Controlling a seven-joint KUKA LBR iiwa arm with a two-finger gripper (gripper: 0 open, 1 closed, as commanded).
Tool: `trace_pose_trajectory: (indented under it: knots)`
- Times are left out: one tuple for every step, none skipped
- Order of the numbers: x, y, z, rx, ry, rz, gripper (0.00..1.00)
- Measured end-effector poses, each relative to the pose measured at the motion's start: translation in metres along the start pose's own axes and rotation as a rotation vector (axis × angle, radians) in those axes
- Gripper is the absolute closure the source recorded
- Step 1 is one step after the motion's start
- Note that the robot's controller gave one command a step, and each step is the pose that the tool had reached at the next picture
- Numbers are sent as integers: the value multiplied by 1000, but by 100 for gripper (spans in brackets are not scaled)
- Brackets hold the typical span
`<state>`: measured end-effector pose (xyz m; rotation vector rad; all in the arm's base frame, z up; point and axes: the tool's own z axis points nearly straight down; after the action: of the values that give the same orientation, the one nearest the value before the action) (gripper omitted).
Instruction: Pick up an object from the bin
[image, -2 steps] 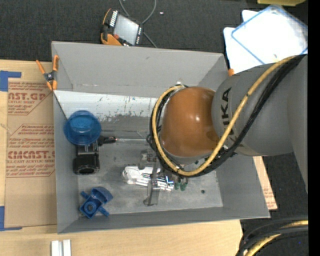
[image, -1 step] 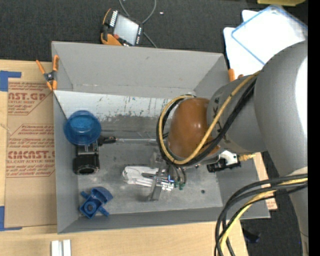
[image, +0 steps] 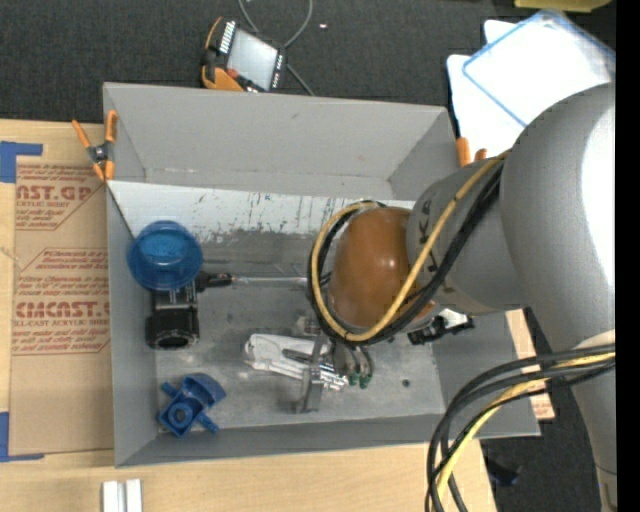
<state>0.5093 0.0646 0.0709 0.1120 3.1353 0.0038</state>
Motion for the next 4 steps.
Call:
trace_pose_trajectory:
  knots:
    - [-12, -11, 1, -2, -5, 148, 0]
    - [0, 0, 0, -1, -1, 6, 0]
    - [-11, -8, 0, -4, -5, 138, 100]
    - [-11, -8, 0, -4, -5, 139, 100]
